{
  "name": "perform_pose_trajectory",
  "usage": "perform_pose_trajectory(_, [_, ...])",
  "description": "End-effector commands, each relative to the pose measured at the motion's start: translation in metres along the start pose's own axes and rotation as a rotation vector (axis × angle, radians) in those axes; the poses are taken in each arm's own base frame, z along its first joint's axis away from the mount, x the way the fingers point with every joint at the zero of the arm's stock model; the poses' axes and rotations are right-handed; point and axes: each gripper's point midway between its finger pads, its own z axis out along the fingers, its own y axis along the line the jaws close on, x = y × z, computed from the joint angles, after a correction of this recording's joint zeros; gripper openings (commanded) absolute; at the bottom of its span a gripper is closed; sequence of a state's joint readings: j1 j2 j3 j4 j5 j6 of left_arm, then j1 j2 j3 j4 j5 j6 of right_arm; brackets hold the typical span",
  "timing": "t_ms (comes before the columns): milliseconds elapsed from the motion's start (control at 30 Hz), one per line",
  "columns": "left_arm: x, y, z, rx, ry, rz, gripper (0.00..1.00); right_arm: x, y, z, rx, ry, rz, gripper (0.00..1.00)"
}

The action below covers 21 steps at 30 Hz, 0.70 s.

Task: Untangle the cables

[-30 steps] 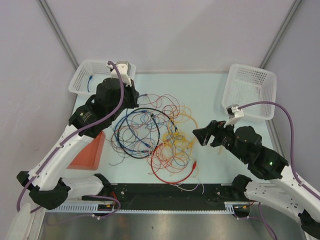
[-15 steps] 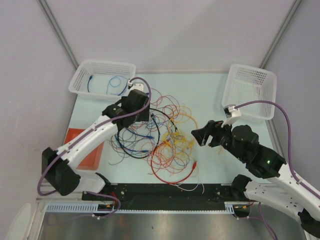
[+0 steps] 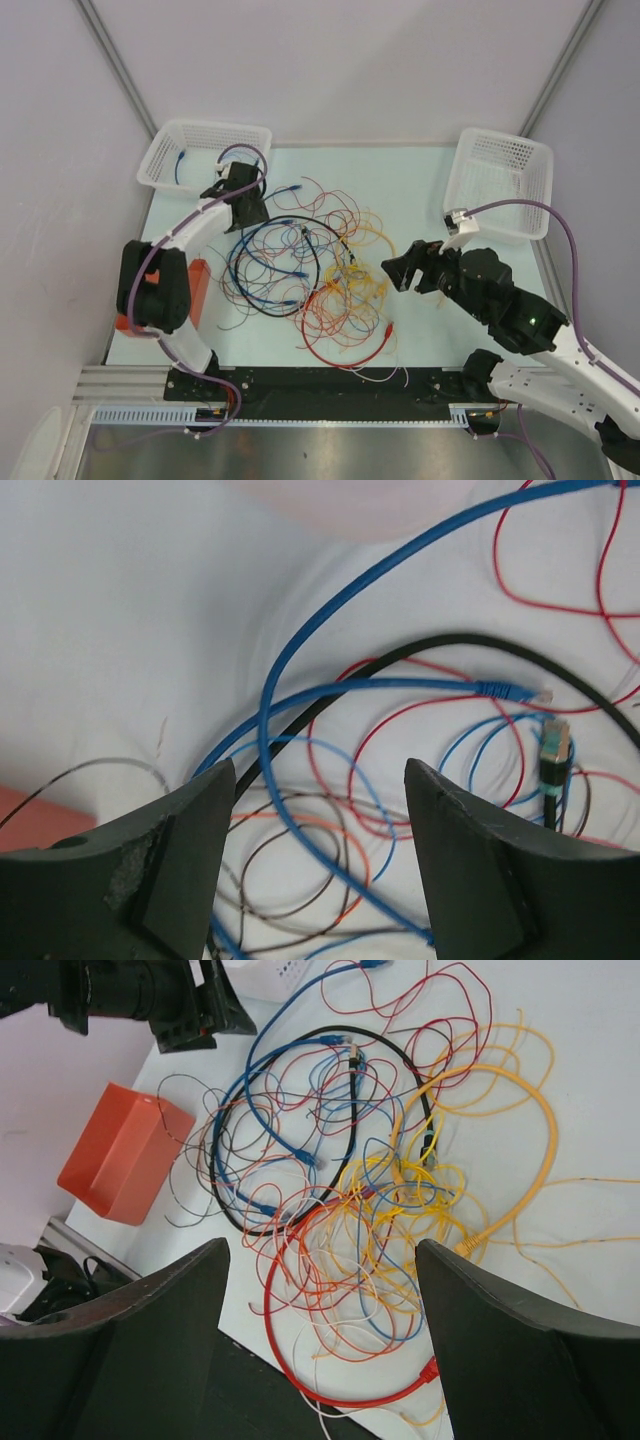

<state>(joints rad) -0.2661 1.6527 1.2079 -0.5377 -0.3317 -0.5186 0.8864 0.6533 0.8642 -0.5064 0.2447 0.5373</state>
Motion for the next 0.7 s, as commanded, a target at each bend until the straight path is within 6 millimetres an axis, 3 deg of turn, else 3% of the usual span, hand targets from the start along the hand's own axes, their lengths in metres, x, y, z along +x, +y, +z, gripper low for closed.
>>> perform_pose_trajectory(0, [-0.023, -0.026, 0.021, 0.068, -0.01, 0.003, 0.73, -0.001, -0.002, 0.008, 0.017, -0.006, -0.046, 0.8])
perform_pose_trajectory(300, [0.014, -0.008, 0.067, 0.017, 0.121, -0.053, 0.72, 0.001, -0.003, 0.02, 0.017, 0.004, -0.068, 0.8])
perform_pose_trajectory(500, [0.036, 0.004, 0.081, -0.017, 0.175, -0.069, 0.69, 0.002, -0.006, 0.023, 0.02, 0.011, -0.066, 0.8])
perform_pose_trajectory(667, [0.042, 0.004, 0.082, -0.01, 0.192, -0.078, 0.65, 0.004, -0.009, 0.023, 0.024, 0.013, -0.058, 0.8])
